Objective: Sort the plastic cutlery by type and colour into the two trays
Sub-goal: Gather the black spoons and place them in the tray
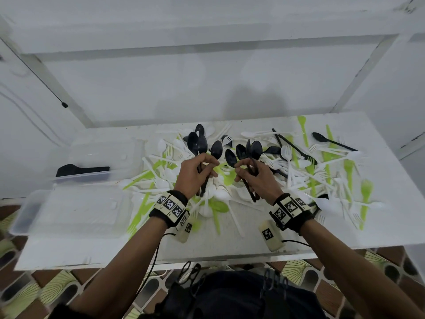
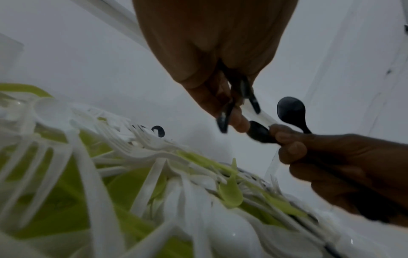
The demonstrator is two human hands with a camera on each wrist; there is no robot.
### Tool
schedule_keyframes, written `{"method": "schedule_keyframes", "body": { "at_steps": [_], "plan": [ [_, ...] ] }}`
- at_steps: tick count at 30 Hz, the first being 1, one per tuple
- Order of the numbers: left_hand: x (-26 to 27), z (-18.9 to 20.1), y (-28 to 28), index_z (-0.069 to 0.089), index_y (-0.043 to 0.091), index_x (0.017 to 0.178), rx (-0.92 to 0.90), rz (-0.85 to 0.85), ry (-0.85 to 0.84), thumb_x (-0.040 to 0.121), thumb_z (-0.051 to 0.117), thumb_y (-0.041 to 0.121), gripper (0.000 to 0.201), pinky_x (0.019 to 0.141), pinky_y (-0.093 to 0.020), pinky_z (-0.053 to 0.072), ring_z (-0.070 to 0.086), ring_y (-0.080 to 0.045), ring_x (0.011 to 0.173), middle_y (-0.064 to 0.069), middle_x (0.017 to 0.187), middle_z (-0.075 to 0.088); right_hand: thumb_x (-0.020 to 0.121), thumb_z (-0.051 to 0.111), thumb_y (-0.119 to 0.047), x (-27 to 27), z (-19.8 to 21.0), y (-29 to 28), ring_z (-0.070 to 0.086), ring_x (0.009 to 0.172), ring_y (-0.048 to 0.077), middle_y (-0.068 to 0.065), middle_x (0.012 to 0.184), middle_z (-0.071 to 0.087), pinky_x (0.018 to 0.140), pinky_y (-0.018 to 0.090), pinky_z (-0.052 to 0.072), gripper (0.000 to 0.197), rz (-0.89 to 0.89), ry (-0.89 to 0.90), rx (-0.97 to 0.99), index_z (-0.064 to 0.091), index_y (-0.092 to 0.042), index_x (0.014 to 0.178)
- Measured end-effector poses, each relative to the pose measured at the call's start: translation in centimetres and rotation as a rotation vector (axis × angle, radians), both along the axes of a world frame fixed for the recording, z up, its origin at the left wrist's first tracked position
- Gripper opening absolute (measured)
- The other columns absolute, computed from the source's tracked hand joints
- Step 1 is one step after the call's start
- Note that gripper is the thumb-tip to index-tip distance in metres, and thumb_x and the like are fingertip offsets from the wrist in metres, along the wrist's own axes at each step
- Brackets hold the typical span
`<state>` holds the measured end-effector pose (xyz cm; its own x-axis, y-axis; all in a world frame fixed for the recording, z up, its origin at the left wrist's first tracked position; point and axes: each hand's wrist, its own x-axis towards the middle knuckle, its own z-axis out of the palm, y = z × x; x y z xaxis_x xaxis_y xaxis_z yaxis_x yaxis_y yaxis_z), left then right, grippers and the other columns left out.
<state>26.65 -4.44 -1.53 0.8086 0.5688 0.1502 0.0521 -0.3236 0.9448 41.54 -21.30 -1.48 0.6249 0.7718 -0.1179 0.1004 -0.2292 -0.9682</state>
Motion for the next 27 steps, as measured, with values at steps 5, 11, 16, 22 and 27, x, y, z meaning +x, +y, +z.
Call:
{"method": "schedule_keyframes", "body": {
  "at_steps": [5,11,16,22,27],
  "plan": [
    [0.3,0.0,-0.2,0.071,0.005,0.104,-0.039,0.064,0.022,0.103,0.046,-0.004,0.027,0.068,-0.032,0.06,0.074,-0.023,0.083,-0.006,0.103,0.073,0.105,0.052,-0.018,0.8,-0.8,0.8,0.051,0.063,0.02,-0.001,0.072,0.066,0.061,0.029,0.042,0.023,0.059,-0.06,0.009,0.073,-0.028,0.105],
    [0.2,-0.6,-0.5,0.07,0.009,0.1,-0.006,0.131,0.083,0.104,0.035,-0.004,0.037,0.065,-0.032,0.059,0.073,-0.023,0.084,-0.006,0.108,0.07,0.106,0.037,-0.009,3.0,0.1,3.5,0.055,0.047,0.019,0.003,0.085,0.061,0.049,0.021,0.043,0.033,0.056,-0.07,-0.045,0.07,-0.013,0.102],
    [-0.6,-0.5,-1.3,0.066,0.007,0.104,-0.049,0.209,0.145,0.106,0.033,-0.002,0.034,0.054,-0.029,0.054,0.073,-0.026,0.078,-0.005,0.114,0.067,0.104,0.038,-0.019,4.2,1.4,7.5,0.058,0.054,0.023,0.002,0.072,0.061,0.055,0.032,0.047,0.04,0.064,-0.27,-0.156,0.076,-0.02,0.094],
    [-2.0,-1.7,-0.1,0.063,0.002,0.101,-0.024,0.263,0.177,0.097,0.03,-0.014,0.037,0.066,-0.031,0.059,0.07,-0.019,0.081,-0.005,0.101,0.066,0.102,0.047,-0.025,6.1,0.9,15.0,0.066,0.096,0.036,0.014,0.101,0.073,0.089,0.037,0.049,0.032,0.135,-0.508,-0.286,0.076,-0.015,0.104],
    [-4.0,-2.4,1.9,0.066,0.008,0.09,-0.097,0.277,0.268,0.096,0.032,-0.014,0.041,0.065,-0.034,0.054,0.068,-0.018,0.075,-0.01,0.091,0.069,0.105,0.039,-0.027,7.6,-0.3,21.0,0.064,0.097,0.044,0.025,0.102,0.07,0.078,0.038,0.046,0.041,0.149,-0.641,-0.414,0.065,0.001,0.089]
  ]
}}
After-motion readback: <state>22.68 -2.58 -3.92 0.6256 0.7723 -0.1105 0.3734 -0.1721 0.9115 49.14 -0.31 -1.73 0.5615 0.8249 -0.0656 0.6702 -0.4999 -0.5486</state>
